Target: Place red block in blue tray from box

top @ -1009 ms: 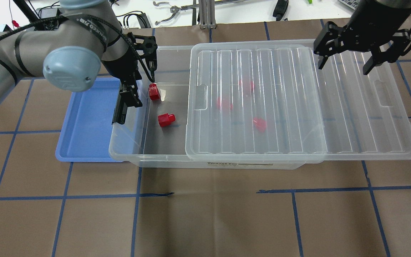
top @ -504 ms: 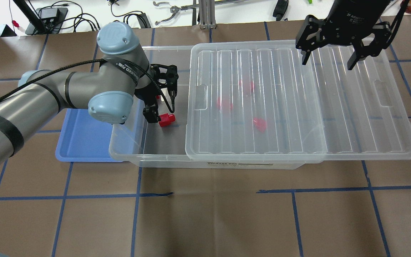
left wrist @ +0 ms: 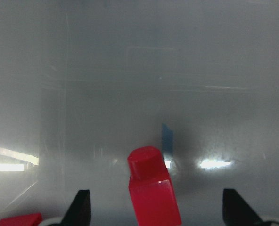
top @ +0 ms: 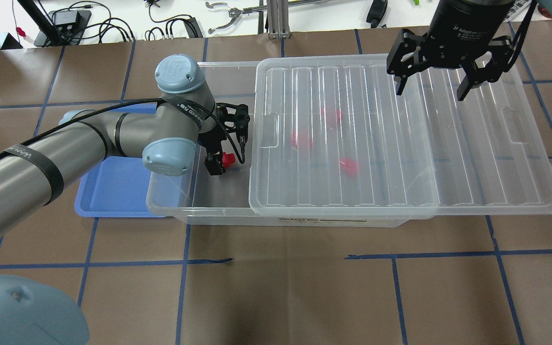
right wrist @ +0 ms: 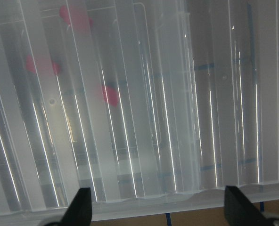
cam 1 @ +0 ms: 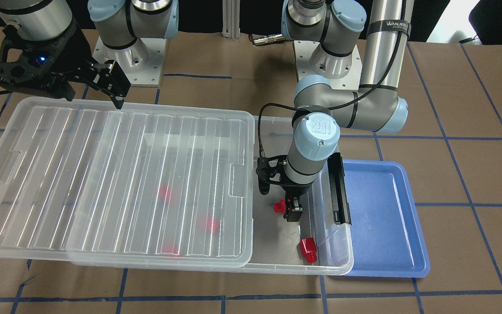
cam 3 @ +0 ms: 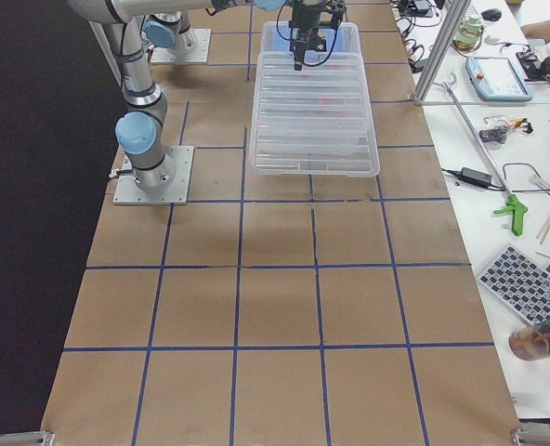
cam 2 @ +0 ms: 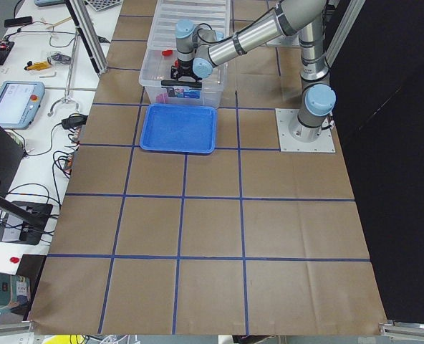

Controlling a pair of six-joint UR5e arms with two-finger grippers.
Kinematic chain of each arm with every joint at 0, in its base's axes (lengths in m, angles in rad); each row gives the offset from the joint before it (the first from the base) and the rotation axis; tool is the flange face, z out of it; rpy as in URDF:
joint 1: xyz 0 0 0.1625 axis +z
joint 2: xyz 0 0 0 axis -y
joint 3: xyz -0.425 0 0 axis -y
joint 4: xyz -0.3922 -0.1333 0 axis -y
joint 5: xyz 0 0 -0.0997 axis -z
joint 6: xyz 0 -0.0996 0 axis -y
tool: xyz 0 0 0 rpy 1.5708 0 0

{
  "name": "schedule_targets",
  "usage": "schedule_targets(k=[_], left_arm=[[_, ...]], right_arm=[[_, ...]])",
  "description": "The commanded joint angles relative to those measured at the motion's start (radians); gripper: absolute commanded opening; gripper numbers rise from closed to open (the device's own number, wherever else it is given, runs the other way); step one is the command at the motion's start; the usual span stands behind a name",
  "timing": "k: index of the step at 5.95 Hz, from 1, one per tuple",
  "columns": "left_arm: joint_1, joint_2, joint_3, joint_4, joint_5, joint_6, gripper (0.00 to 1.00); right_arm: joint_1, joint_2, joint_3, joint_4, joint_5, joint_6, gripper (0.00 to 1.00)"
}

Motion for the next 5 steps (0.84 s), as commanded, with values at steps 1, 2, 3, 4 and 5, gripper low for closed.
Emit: schedule_targets(k=[1, 2, 3, 4, 5], left_arm=[[0.015, -0.018, 0.002, -0.004, 0.000, -0.072, 0.97], [0.013, -0.025, 0.007, -0.002, 0.000, -0.075, 0.88], [0.015, -0.033, 0.005, 0.007, -0.003, -0.075, 0.77], [0.015, -0.036, 0.008, 0.007, -0.003, -0.077, 0.55], [0.015, -0.033, 0.005, 0.009, 0.002, -0.083, 0.13]], right_arm=[[0.017, -0.003, 0.025, -0.007, -0.003, 0.001, 1.00], [0.017, -0.002, 0.019, -0.011, -0.005, 0.001, 1.00], [0.017, 0.000, 0.016, -0.013, -0.003, -0.002, 1.00], [0.015, 0.000, 0.016, -0.013, -0.003, -0.004, 1.00], [0.015, 0.000, 0.016, -0.013, -0.003, -0.004, 1.00]])
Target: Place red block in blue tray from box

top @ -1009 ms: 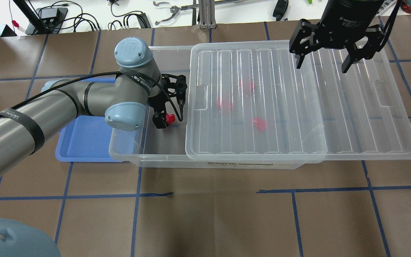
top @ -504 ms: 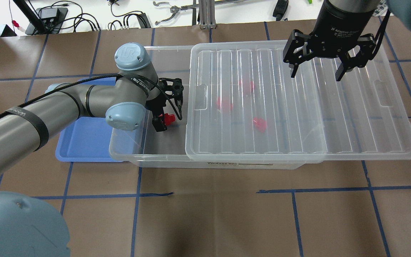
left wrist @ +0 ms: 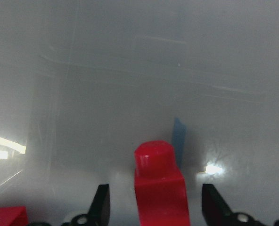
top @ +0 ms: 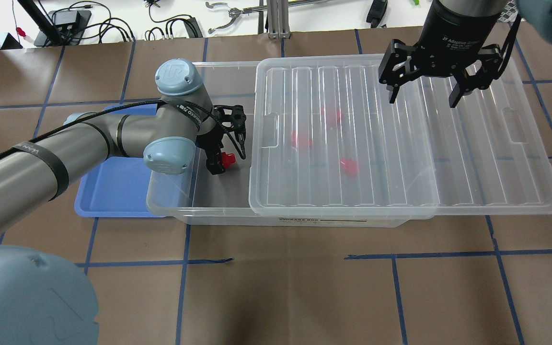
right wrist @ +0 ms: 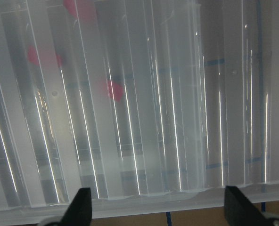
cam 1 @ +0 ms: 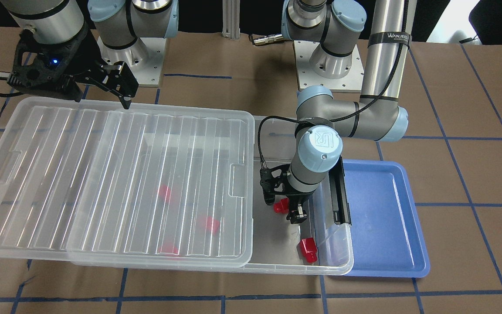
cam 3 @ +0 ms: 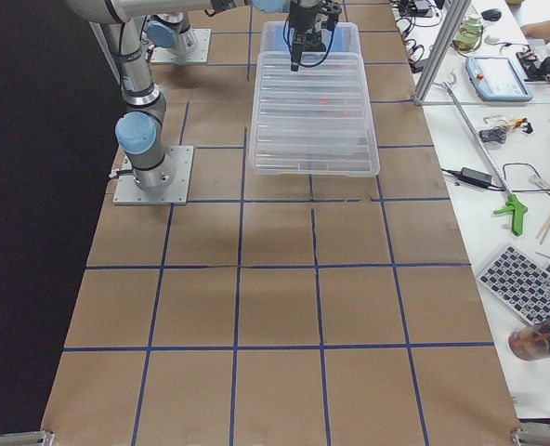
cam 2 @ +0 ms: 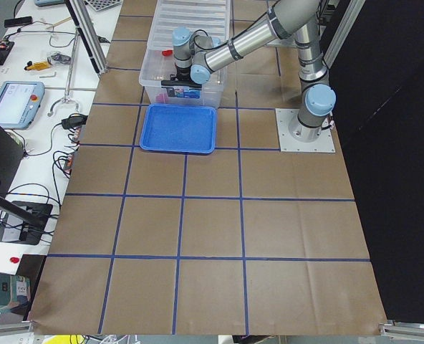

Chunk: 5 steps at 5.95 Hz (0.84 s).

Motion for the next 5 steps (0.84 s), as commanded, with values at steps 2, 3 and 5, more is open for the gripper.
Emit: schedule_targets(k=[2, 3, 5], left_arm=[[0.000, 0.025, 0.019, -0.012, 0.001, -0.017, 0.00], [0.002, 0.075, 0.032, -0.055, 0.001, -0.005, 0.00], [0.035, 0.189, 0.109, -0.253, 0.000, 0.004, 0.00]], right_arm=[[-0.001, 0.000, 0.001, 0.000, -0.001, -0.001, 1.00], [-0.001, 0.000, 0.003, 0.001, -0.001, -0.001, 1.00], [-0.001, 0.000, 0.003, 0.000, -0.001, 0.001, 1.00]])
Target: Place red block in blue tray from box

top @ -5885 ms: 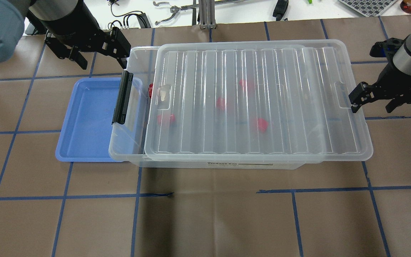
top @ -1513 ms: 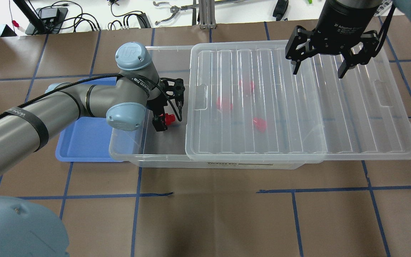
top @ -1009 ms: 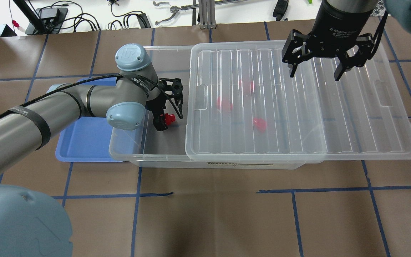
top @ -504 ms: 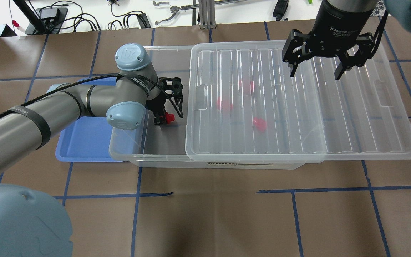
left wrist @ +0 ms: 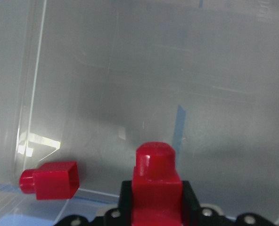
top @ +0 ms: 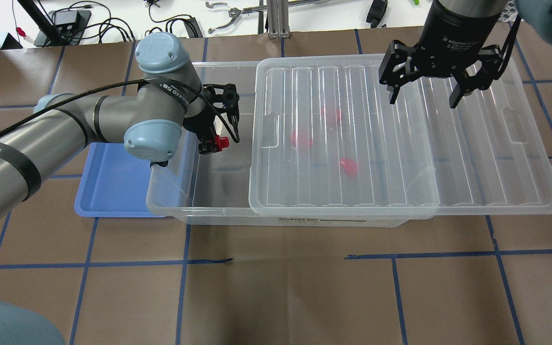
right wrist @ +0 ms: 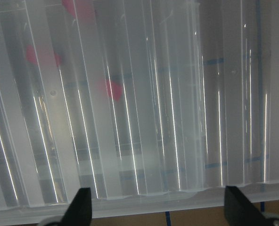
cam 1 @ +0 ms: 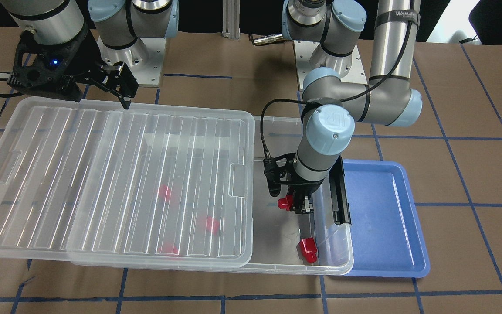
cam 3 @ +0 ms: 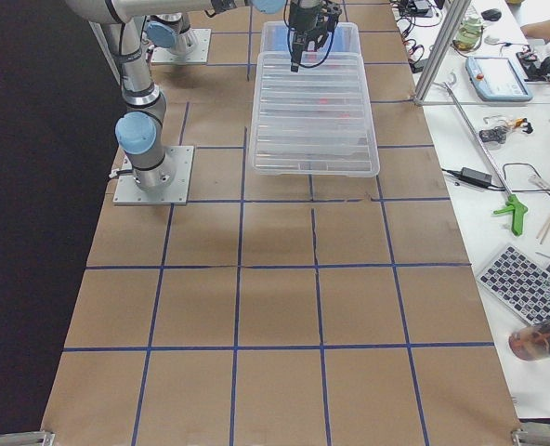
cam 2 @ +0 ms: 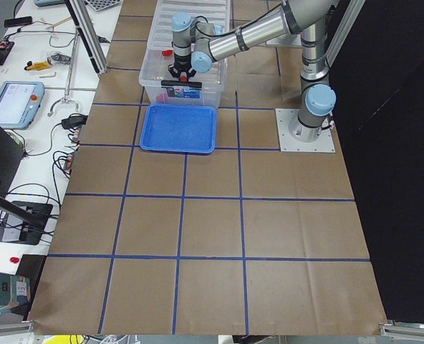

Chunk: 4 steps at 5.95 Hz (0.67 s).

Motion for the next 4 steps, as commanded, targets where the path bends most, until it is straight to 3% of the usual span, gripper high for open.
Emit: schedule_targets(k=[1, 2, 4], left_arm=[[0.049, 0.092, 0.095, -0.227, -0.003, 0.013, 0.00], [0.080, 0.117, 0.119, -0.284, -0.046, 0.032, 0.00], [0.160, 0.179, 0.137, -0.279, -0.057, 0.040, 0.00]], right_arm=[[-0.003, 0.001, 0.002, -0.003, 0.004, -0.005, 1.00], [-0.008, 0.001, 0.000, -0.012, 0.004, -0.014, 1.00], [-0.059, 0.005, 0.011, -0.019, -0.001, -0.092, 1.00]])
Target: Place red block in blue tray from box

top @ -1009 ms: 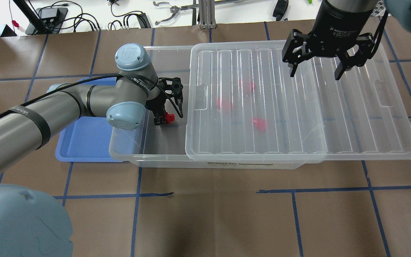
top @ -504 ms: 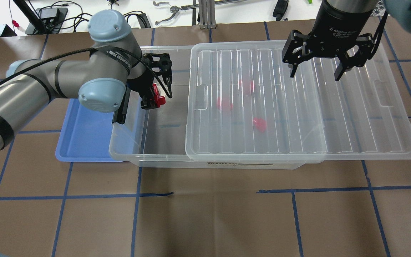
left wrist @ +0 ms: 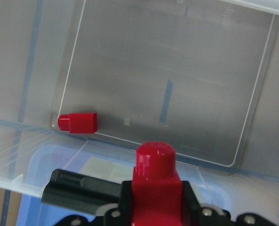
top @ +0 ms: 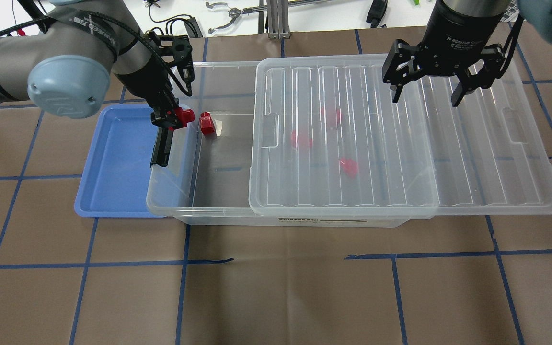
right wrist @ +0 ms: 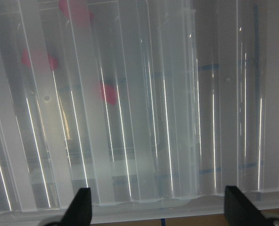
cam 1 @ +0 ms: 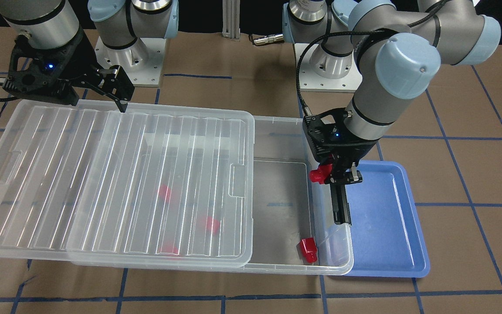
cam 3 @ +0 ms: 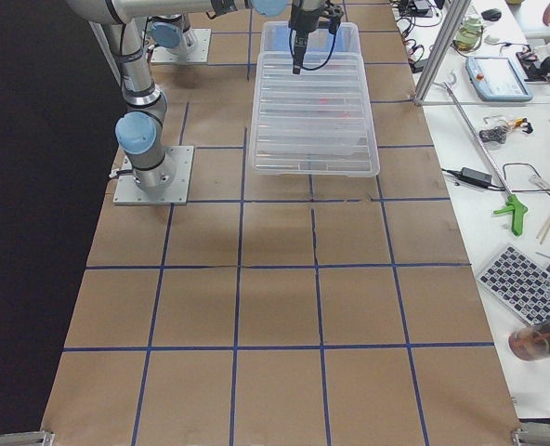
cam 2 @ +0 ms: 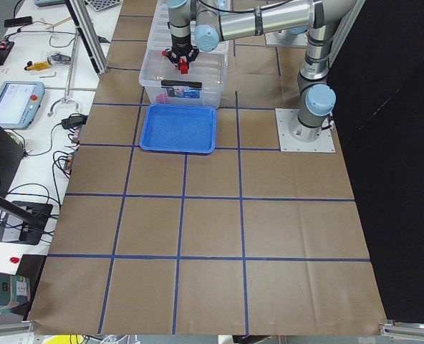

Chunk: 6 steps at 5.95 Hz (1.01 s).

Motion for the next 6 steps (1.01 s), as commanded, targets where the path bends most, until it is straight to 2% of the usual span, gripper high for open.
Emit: schedule_targets(k=[1, 2, 4, 6], left_arm=[[0.122, 0.025, 0.013, -0.001, -0.004, 0.106, 0.00], [0.170, 0.021, -0.012, 0.002, 0.005, 0.214, 0.00], [0.239, -0.053, -0.021, 0.028, 0.010, 0.419, 0.00], [0.288, -0.175, -0.008, 0.087, 0.014, 0.467, 0.00]], right_arm=[[-0.111, 0.002, 0.005, 0.005, -0.002, -0.166, 1.00], [-0.222, 0.005, 0.006, 0.003, -0.002, -0.299, 1.00], [-0.429, 0.021, 0.058, -0.012, -0.069, -0.386, 1.00], [-0.543, 0.036, 0.180, -0.240, -0.112, -0.534, 1.00]])
